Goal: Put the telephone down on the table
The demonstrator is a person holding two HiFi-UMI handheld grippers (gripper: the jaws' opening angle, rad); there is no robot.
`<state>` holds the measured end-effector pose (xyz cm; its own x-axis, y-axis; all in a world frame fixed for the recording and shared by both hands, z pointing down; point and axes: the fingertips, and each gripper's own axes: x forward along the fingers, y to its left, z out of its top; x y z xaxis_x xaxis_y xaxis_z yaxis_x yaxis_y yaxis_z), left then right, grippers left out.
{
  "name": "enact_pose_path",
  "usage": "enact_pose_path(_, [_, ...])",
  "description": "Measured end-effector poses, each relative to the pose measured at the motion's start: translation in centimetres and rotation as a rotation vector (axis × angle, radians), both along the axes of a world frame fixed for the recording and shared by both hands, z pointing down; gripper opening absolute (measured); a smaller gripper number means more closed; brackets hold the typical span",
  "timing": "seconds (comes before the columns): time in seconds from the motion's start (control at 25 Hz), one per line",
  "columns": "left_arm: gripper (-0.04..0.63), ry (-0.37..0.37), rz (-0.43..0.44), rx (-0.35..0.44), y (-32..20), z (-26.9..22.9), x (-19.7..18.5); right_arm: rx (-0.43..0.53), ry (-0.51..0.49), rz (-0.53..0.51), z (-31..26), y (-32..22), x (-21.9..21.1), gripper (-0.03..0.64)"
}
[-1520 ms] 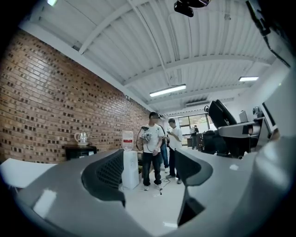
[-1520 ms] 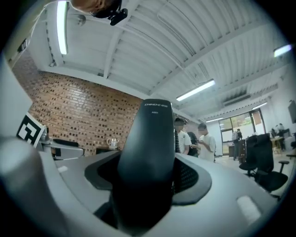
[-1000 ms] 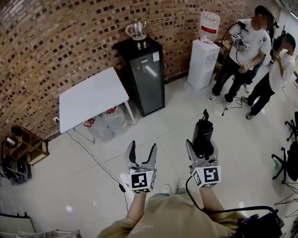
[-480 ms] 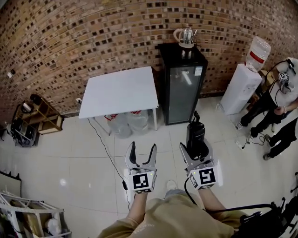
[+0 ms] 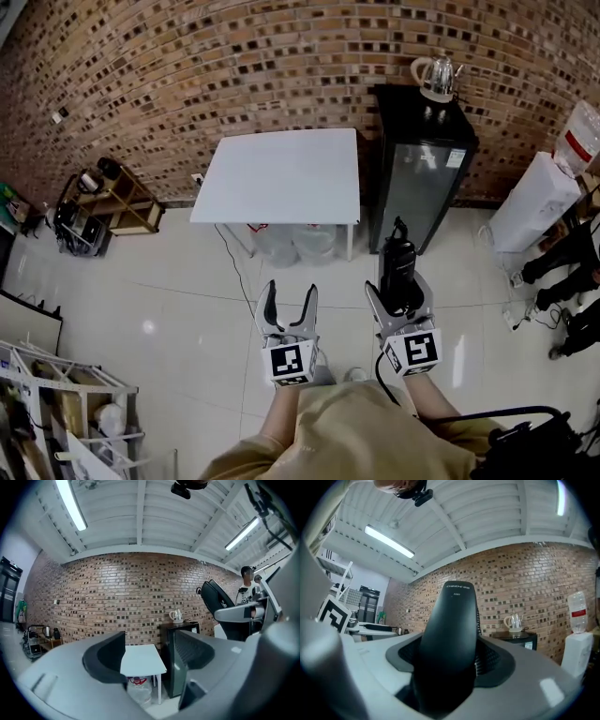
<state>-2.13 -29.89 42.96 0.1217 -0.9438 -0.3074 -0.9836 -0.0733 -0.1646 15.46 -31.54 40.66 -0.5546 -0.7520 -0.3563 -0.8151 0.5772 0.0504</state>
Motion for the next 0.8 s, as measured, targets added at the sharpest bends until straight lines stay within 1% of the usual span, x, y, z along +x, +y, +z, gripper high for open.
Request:
enact_pose_path(0.12, [0.322, -0.001, -0.023, -0.01, -3.7, -0.1, -2.0, -0.024, 0.015, -0.03, 0.4, -4.2, -2.5, 0.316])
enact_pose_path(0.24, [0.322, 0.013, -0.021, -0.029, -8.4, 0.8, -4.2, -0.028, 0.032, -0.045, 0.8, -8.5, -5.0, 0.316])
enact_pose_path(0.36, [0.321, 0.017, -0.011, -0.018, -13.2, 0.6, -6.5, -0.03, 0.037, -0.05, 0.7, -13.3, -7.3, 0.316])
enact_pose_path(0.44, [0.322, 0.016, 0.0, -0.003, -16.3, -0.5, -9.1, -0.035, 0.031, -0.041, 0.2, -16.4, -9.7, 0.316])
enact_pose_path(0.52, [0.321, 0.026, 0.017, -0.005, -19.6, -1.9, -11.8, -0.049, 0.033, -0.031, -0.5, -20.1, -12.4, 0.316])
enact_pose_path(0.6, [0.321, 0.037, 0.031, -0.029, -23.9, -4.1, -13.7, -0.092, 0.041, -0.036, -2.0, -24.9, -14.5, 0.316])
enact_pose_path(0.68, [0.321, 0.053, 0.031, -0.074, -28.1, -6.7, -15.7, -0.154, 0.051, -0.046, -4.5, -29.3, -16.6, 0.318])
enact_pose_path(0.76, [0.321, 0.054, 0.035, -0.109, -31.5, -8.5, -17.9, -0.188, 0.069, -0.049, -6.4, -32.5, -18.8, 0.316])
enact_pose_path(0.8, [0.321, 0.047, 0.041, -0.119, -32.8, -8.6, -18.7, -0.202, 0.075, -0.046, -6.4, -33.7, -19.6, 0.316])
